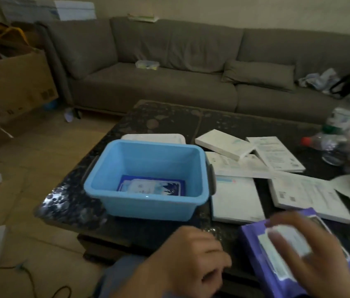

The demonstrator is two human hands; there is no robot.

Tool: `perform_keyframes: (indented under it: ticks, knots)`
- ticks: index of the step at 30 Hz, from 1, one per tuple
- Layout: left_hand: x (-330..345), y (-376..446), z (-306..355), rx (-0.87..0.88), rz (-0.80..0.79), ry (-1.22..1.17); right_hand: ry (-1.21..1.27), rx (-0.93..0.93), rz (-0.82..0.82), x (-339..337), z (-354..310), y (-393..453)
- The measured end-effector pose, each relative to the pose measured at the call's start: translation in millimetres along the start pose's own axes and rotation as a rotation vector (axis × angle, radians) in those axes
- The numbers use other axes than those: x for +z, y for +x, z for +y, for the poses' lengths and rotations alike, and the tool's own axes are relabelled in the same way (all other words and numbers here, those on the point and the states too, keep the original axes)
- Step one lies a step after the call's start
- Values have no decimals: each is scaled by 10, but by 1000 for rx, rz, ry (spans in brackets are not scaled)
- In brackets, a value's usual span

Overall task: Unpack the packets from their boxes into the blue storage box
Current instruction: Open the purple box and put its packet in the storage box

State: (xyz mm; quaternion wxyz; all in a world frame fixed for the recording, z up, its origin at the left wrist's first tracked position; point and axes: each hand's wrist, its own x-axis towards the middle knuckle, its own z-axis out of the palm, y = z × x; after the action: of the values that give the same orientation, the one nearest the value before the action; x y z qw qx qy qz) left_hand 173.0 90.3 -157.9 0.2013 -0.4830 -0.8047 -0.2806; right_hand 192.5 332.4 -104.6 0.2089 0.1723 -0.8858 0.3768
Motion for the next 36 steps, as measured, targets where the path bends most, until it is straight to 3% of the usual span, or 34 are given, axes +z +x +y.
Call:
perform_keyframes:
  ticks: [1,3,6,8,17,25,31,36]
  knots:
    - [115,22,4,-5,-133,19,-36,77,-13,-47,68,-234]
    - [274,72,1,-10,-326,69,-177,14,-47,-51,209,-632]
    - [431,114,-3,-31,-421,93,-340,-104,23,127,353,-930]
    - [494,145,25,-53,-395,42,-349,-73,93,206,389,-980]
    - [689,191,220,14,-200,-89,-541,-79,2,95,573,-1006]
    - [786,561,456,117,158,-78,-229,23,432,-97,374,-817]
    - [855,748,472,89,223,-107,-90,211,502,-285,295,-631]
    - [908,845,561,23,127,-6,-62,273,534,-332,301,-571]
